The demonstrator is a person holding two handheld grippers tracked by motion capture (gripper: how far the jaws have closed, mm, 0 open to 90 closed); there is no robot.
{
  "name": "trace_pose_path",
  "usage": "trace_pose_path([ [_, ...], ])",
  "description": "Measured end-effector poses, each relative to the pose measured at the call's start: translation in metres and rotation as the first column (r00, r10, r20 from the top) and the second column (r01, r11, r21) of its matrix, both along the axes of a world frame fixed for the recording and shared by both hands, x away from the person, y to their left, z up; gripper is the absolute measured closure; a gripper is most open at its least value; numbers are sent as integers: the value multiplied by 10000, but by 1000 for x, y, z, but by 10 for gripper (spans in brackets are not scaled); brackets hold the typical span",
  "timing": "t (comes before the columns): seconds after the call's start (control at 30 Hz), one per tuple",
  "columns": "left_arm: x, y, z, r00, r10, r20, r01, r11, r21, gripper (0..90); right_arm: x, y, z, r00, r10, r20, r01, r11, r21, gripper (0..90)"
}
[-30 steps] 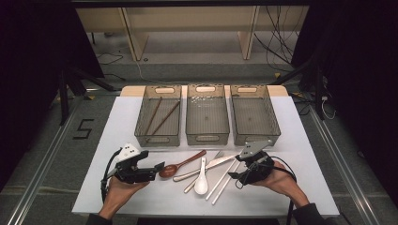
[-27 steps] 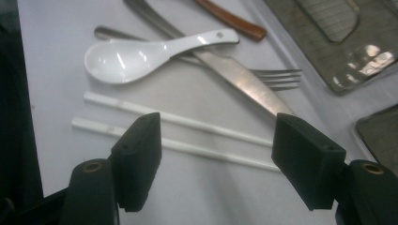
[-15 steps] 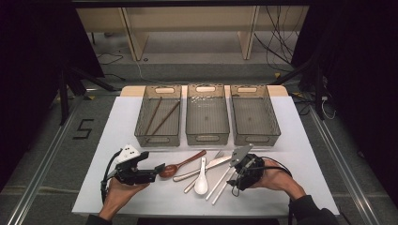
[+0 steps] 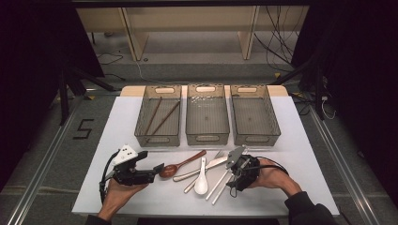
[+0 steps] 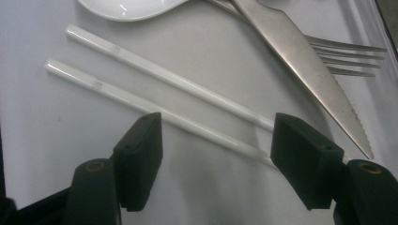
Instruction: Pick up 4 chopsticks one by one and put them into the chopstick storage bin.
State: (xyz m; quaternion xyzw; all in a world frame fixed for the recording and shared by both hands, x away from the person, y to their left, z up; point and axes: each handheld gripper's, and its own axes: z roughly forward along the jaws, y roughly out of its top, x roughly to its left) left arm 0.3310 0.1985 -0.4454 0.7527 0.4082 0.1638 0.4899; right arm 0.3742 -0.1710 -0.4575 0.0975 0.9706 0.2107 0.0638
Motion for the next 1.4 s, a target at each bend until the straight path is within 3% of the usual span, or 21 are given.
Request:
trace_pose_path([
  [0.27, 0, 0, 0, 10000, -22, 10, 22, 10000, 63, 168, 2, 1, -4, 9998, 198, -46, -200, 9994, -288, 363],
  [0.43, 0, 0, 0, 10000, -57, 9, 56, 9999, 108, 168, 2, 2, -4, 9996, 284, -18, -284, 9994, -209, 365],
  [0.53, 0, 0, 0, 10000, -64, 19, 64, 9999, 107, 169, 3, 2, -3, 9994, 350, 70, -346, 9980, -529, 366],
  [0.73, 0, 0, 0, 10000, -58, 16, 58, 9999, 89, 169, 5, 6, 1, 9984, 568, -85, -572, 9962, -655, 385],
  [0.83, 0, 0, 0, 10000, -56, 21, 55, 9999, 96, 169, 6, 7, 0, 9964, 847, -102, -853, 9914, -990, 392],
  [1.03, 0, 0, 0, 10000, -91, 19, 91, 9999, 127, 169, 10, 7, -2, 9958, 903, -180, -916, 9904, -1031, 411],
  [1.4, 1, 0, 0, 9999, -126, 15, 126, 9998, 137, 169, 12, 13, -1, 9885, 1371, -632, -1453, 9775, -1531, 490],
])
